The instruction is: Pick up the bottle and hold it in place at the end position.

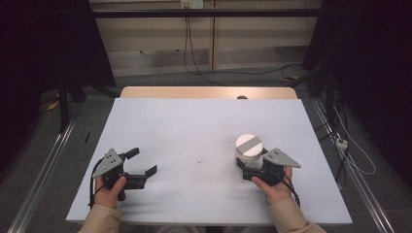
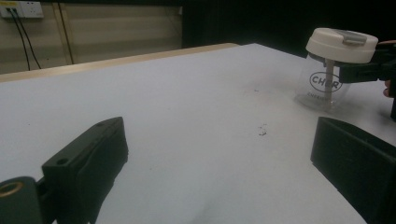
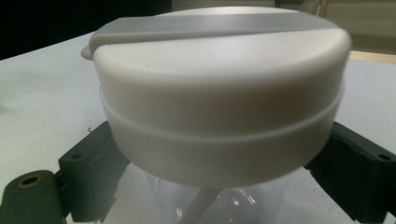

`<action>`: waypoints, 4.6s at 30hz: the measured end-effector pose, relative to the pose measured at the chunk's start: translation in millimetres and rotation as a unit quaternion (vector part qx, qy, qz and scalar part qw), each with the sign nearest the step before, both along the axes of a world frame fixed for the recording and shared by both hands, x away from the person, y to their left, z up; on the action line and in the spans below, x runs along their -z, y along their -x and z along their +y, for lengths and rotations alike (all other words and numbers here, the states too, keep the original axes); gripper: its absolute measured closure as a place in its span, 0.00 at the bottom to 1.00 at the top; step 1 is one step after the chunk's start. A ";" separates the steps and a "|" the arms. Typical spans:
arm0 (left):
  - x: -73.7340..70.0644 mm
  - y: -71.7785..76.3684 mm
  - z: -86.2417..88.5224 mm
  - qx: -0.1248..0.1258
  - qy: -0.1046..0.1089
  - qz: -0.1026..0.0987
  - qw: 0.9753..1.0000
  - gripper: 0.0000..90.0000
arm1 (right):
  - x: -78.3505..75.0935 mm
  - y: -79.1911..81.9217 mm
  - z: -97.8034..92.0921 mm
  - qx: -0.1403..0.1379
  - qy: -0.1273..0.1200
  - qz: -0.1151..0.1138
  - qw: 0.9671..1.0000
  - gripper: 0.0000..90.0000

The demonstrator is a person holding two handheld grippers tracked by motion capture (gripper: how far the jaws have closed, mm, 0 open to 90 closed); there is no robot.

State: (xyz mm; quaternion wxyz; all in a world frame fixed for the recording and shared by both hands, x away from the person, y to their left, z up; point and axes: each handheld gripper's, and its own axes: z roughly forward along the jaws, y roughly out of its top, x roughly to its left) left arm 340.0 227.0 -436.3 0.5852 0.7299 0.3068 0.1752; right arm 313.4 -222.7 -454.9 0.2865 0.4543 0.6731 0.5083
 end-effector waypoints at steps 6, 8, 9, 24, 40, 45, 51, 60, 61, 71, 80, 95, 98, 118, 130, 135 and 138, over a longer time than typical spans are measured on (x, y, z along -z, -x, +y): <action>0.2 0.1 -1.3 0.003 -0.001 0.001 1.000 0.04 | 1.1 -6.2 3.9 -0.001 0.001 0.006 1.000 0.14; 0.4 0.2 -1.5 0.004 -0.001 0.002 1.000 0.04 | 1.6 -8.8 5.3 -0.001 0.002 0.008 1.000 0.14; 0.7 0.1 -1.8 0.004 -0.002 0.003 1.000 0.04 | 1.6 -9.6 5.7 0.000 0.003 0.008 1.000 0.15; 0.1 0.1 -1.1 0.005 -0.004 0.000 1.000 0.04 | 2.9 -15.1 7.8 0.002 0.000 0.015 1.000 0.19; -0.3 0.8 -1.1 0.001 0.000 -0.001 1.000 0.04 | -7.8 -15.2 7.1 -0.010 -0.020 -0.010 1.000 0.20; -0.5 0.6 -1.6 0.003 -0.001 -0.002 1.000 0.04 | -10.4 -20.7 11.1 -0.016 -0.025 -0.010 1.000 0.20; -0.2 0.2 -0.8 0.005 -0.003 -0.002 1.000 0.04 | -13.9 -29.2 18.3 -0.021 -0.017 -0.012 1.000 0.20; -0.4 0.3 -1.0 0.005 -0.001 -0.002 1.000 0.04 | -16.5 -38.1 31.2 -0.035 -0.011 -0.015 0.999 0.20; -0.4 0.3 -1.0 0.005 0.000 -0.002 1.000 0.04 | -16.8 -39.8 34.0 -0.037 -0.014 -0.012 0.999 0.20; -0.5 0.2 -1.3 0.006 0.000 -0.002 1.000 0.04 | -18.5 -47.7 44.3 -0.047 -0.015 -0.013 0.999 0.20; -0.2 0.1 -1.8 0.008 -0.001 -0.002 1.000 0.04 | -20.0 -55.8 54.7 -0.055 -0.012 -0.012 0.998 0.20; -0.5 0.2 -1.7 0.009 0.001 -0.003 1.000 0.04 | -17.6 -67.4 65.6 -0.059 -0.002 -0.008 0.998 0.21; -0.6 0.2 -1.6 0.008 0.001 -0.003 1.000 0.04 | -17.5 -69.0 67.6 -0.062 0.000 -0.007 0.998 0.21; -0.5 0.4 -1.0 0.006 0.004 -0.004 1.000 0.04 | -18.3 -80.3 78.6 -0.066 0.003 -0.007 0.998 0.21; -0.1 0.5 -0.7 0.005 0.006 -0.002 1.000 0.04 | -19.0 -87.1 83.5 -0.070 0.004 -0.007 0.998 0.21; 0.4 0.1 -0.3 0.005 0.003 -0.001 1.000 0.04 | -18.4 -90.8 87.6 -0.073 0.003 -0.006 0.997 0.21; 0.7 0.1 -0.5 0.006 0.004 0.000 1.000 0.04 | -18.8 -92.6 89.6 -0.075 0.002 -0.008 0.997 0.21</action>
